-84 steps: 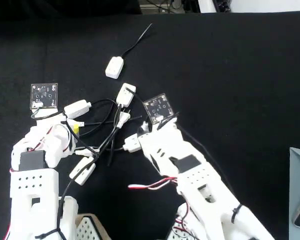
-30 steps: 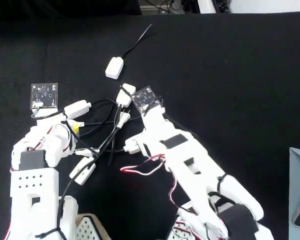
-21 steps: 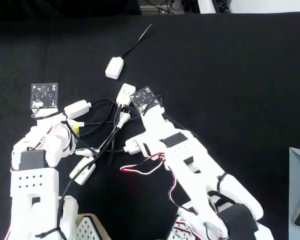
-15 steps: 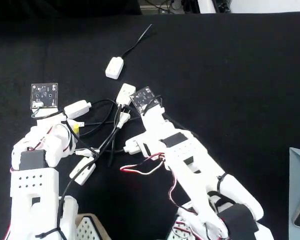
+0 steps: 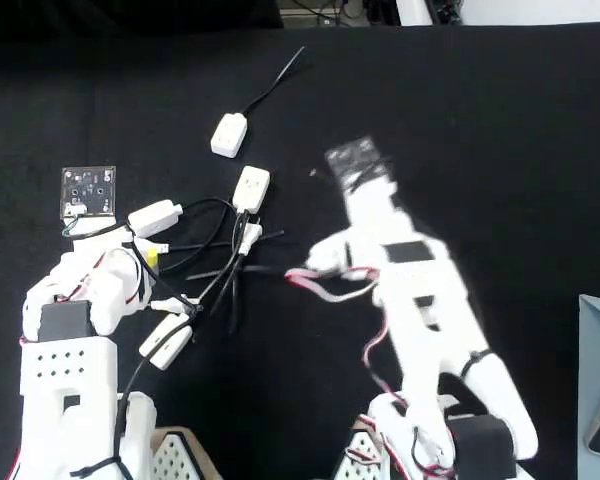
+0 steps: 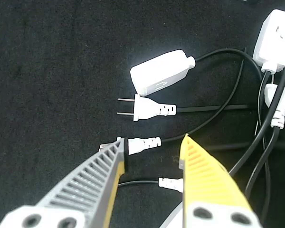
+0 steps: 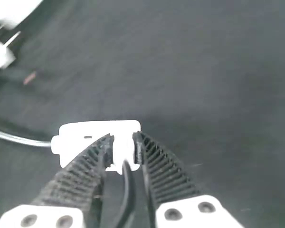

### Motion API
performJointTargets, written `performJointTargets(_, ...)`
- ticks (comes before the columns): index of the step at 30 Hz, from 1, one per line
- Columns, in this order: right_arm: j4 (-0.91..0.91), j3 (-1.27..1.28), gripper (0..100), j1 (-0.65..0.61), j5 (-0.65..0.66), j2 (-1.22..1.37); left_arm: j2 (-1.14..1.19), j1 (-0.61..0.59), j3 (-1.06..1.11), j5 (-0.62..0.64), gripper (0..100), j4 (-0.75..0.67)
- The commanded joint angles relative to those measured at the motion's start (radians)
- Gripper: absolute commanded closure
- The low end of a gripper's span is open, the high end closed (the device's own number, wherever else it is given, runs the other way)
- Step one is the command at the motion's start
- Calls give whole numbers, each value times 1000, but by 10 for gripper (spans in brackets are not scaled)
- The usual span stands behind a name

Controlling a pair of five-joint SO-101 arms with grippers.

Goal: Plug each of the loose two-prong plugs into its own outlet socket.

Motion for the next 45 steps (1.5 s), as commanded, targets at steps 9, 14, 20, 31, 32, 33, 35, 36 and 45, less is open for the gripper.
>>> performJointTargets(9, -43, -628, 986, 212, 21, 395, -18, -7, -12, 5, 808, -21)
performJointTargets(14, -135, -889, 986, 279, 26, 611, -18, -4, -12, 5, 808, -21)
performJointTargets(20, -138, -1213, 985, 311, 20, 848, -18, -4, -12, 5, 808, -21)
performJointTargets(31, 84, -1492, 921, 218, -184, 1023, -18, -2, -12, 5, 808, -23)
performJointTargets(32, 132, -1506, 874, 210, -201, 1021, -17, -1, -12, 5, 808, -23)
performJointTargets(33, 176, -1518, 822, 207, -215, 1020, -17, -1, -12, 5, 808, -23)
performJointTargets(35, 265, -1550, 744, 199, -222, 1018, -17, -1, -12, 5, 808, -23)
performJointTargets(36, 307, -1569, 727, 198, -222, 1018, -17, -1, -12, 5, 808, -23)
performJointTargets(45, 692, -1848, 778, 178, -250, 1018, -18, -7, -10, 6, 808, -23)
